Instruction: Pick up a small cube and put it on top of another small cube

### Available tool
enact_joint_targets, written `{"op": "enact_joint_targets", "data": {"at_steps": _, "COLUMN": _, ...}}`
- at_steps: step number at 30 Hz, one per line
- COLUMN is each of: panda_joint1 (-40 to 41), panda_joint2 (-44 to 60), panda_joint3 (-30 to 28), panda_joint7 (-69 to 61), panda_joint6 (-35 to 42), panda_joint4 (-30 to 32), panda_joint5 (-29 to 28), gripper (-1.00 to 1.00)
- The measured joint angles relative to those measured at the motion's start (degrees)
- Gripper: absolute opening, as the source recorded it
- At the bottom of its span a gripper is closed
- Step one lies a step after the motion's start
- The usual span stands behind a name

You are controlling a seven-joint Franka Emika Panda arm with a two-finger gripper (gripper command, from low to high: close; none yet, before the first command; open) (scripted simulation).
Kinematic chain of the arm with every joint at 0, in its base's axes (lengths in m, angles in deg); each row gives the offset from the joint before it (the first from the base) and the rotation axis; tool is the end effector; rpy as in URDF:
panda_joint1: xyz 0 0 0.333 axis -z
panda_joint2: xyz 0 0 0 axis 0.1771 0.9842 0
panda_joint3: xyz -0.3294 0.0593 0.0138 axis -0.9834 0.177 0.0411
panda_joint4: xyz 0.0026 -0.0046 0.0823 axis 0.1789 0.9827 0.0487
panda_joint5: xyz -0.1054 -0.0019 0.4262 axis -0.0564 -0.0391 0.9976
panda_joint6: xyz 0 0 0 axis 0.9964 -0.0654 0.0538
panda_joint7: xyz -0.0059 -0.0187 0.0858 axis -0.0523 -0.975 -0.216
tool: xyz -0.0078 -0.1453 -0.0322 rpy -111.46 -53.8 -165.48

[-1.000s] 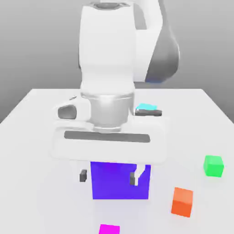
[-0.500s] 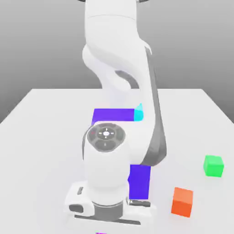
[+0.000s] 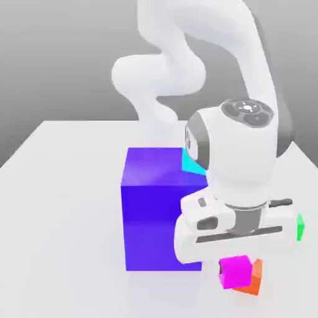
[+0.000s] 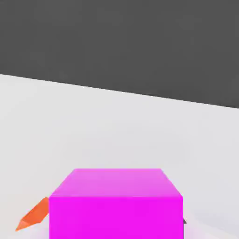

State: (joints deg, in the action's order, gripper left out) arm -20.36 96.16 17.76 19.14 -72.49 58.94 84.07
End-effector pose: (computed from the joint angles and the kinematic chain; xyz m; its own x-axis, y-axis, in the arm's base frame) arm 0.4450 0.2142 0.1623 0.8989 -0.4371 -0.0299 -0.4380 -0.8984 -0.0334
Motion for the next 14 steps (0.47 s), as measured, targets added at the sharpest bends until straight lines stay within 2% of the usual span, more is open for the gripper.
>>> {"op": "enact_joint_targets", "data": {"at_steps": 2, "panda_joint1": -4.90, "panda_joint2": -3.45, "panda_joint3": 4.25, "panda_joint7": -0.10, "panda_joint6": 0.08, "panda_joint4": 3.33, "panda_joint5": 0.42, "gripper": -1.00}}
{"op": "enact_joint_targets", "data": {"at_steps": 5, "panda_joint1": -16.39, "panda_joint2": -8.15, "panda_joint3": 9.95, "panda_joint7": 0.31, "panda_joint6": -0.13, "panda_joint4": 8.23, "panda_joint5": 0.45, "gripper": -1.00}}
{"op": "enact_joint_targets", "data": {"at_steps": 6, "panda_joint1": -21.55, "panda_joint2": -7.76, "panda_joint3": 10.05, "panda_joint7": 1.33, "panda_joint6": -1.17, "panda_joint4": 8.96, "panda_joint5": -0.81, "gripper": -1.00}}
{"op": "enact_joint_targets", "data": {"at_steps": 7, "panda_joint1": -23.03, "panda_joint2": -6.57, "panda_joint3": 8.51, "panda_joint7": 2.53, "panda_joint6": -2.57, "panda_joint4": 9.27, "panda_joint5": -2.40, "gripper": -1.00}}
{"op": "enact_joint_targets", "data": {"at_steps": 8, "panda_joint1": -20.73, "panda_joint2": -4.94, "panda_joint3": 6.64, "panda_joint7": 3.78, "panda_joint6": -4.16, "panda_joint4": 9.36, "panda_joint5": -4.10, "gripper": -1.00}}
{"op": "enact_joint_targets", "data": {"at_steps": 11, "panda_joint1": -21.61, "panda_joint2": 0.90, "panda_joint3": 3.22, "panda_joint7": 8.27, "panda_joint6": -9.33, "panda_joint4": 9.17, "panda_joint5": -10.32, "gripper": -1.00}}
{"op": "enact_joint_targets", "data": {"at_steps": 12, "panda_joint1": -22.01, "panda_joint2": 1.96, "panda_joint3": 2.54, "panda_joint7": 9.11, "panda_joint6": -10.25, "panda_joint4": 9.11, "panda_joint5": -11.45, "gripper": 1.00}}
{"op": "enact_joint_targets", "data": {"at_steps": 14, "panda_joint1": -22.01, "panda_joint2": 1.96, "panda_joint3": 2.54, "panda_joint7": 9.11, "panda_joint6": -10.25, "panda_joint4": 9.11, "panda_joint5": -11.45, "gripper": 1.00}}
